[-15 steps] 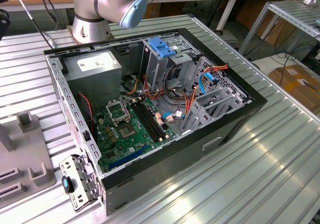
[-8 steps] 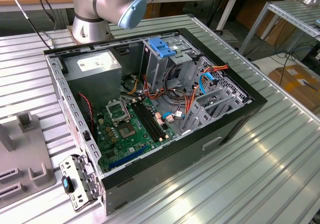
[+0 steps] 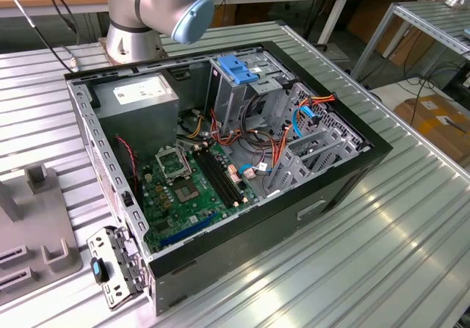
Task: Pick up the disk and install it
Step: 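Reach for the disk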
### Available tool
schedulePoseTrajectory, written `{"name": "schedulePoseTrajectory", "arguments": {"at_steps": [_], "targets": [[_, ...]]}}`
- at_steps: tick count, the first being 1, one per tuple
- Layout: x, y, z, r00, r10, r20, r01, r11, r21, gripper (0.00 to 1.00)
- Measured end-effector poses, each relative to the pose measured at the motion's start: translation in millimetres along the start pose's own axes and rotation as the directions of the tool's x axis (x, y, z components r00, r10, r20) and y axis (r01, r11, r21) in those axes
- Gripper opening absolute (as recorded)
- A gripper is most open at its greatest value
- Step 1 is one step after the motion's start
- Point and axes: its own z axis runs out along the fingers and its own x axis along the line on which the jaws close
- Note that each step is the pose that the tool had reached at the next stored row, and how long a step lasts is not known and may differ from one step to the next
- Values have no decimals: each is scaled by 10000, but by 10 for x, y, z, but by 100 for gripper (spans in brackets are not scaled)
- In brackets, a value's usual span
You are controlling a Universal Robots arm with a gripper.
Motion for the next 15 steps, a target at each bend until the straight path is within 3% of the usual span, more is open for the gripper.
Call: {"name": "schedulePoseTrajectory", "arguments": {"at_steps": [3, 8, 9, 10, 11, 15], "targets": [[34, -3, 2, 10000, -1, -1, 1, 10000, 1, 11], [35, -3, 4, 10000, -1, -1, 1, 10000, 3, 11], [35, -3, 7, 10000, 0, -25, 0, 10000, 6, 11], [35, -3, 10, 9999, 4, -154, -3, 10000, 17, 11], [36, -3, 18, 9993, 5, -365, -3, 10000, 50, 11], [35, -4, 19, 9993, -86, -369, 89, 9999, 70, 11]]}}
